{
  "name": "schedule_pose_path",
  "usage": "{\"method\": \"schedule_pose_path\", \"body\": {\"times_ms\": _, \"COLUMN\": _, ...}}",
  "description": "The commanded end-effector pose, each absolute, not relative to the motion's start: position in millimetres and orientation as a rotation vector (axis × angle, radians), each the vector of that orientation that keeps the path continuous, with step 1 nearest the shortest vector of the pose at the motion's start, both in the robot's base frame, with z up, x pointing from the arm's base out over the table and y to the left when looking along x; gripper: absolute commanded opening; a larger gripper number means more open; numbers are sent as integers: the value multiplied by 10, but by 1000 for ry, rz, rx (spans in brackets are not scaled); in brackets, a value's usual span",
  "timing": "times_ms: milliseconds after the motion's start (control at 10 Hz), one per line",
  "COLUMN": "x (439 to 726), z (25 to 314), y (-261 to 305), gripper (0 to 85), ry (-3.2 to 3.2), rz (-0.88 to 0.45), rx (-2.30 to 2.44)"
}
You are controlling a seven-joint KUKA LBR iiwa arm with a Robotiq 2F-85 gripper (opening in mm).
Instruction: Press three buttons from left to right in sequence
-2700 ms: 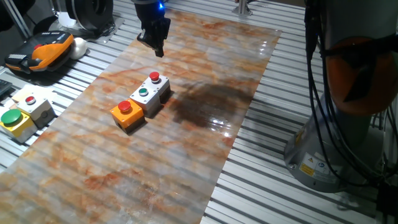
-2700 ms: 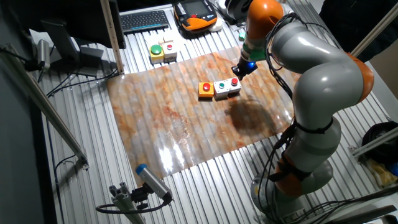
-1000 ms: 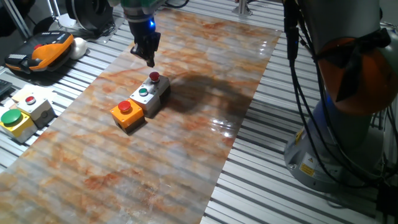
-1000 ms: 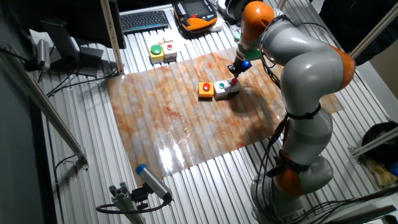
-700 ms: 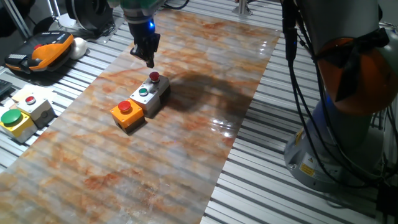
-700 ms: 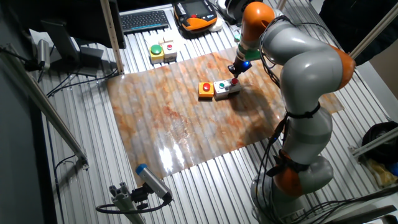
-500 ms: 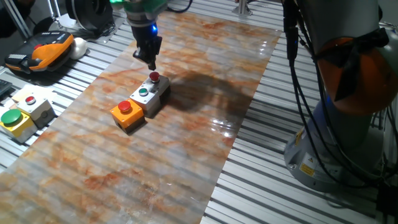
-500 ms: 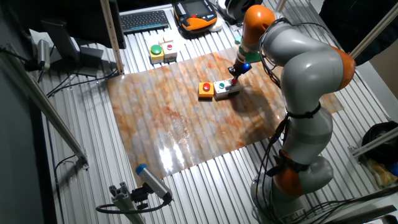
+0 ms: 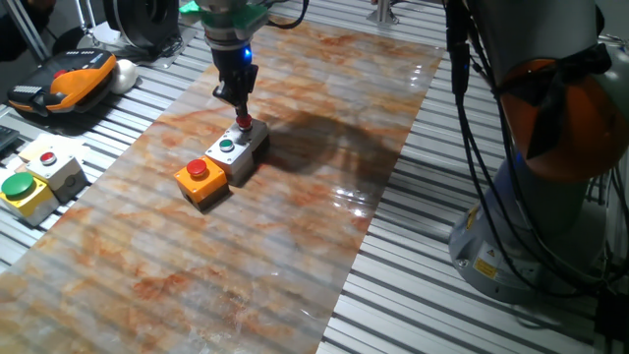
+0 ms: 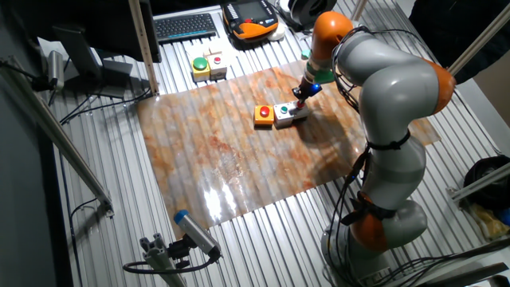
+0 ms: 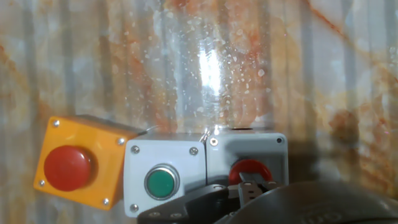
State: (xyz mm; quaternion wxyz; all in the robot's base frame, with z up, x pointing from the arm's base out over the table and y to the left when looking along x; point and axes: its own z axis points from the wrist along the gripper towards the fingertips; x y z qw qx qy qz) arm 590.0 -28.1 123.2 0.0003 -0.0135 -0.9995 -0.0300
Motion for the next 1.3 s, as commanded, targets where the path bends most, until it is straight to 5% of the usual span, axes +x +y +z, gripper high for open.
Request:
{"method": "schedule_pose_path", "body": {"times_ms": 0, "x": 5907, "z": 1216, "y": -284, "gripper": 0, "ry": -3139, "rz": -96, "rx": -43}}
{"method": "schedule_pose_path", "body": {"times_ms": 600, "x": 5879, "z": 1066, "y": -295, "gripper": 0, "ry": -3149, "rz": -123, "rx": -44}}
{"method": "schedule_pose_path", "body": {"times_ms": 1200, "x": 5863, "z": 1629, "y": 42, "gripper": 0, "ry": -3069, "rz": -121, "rx": -159}}
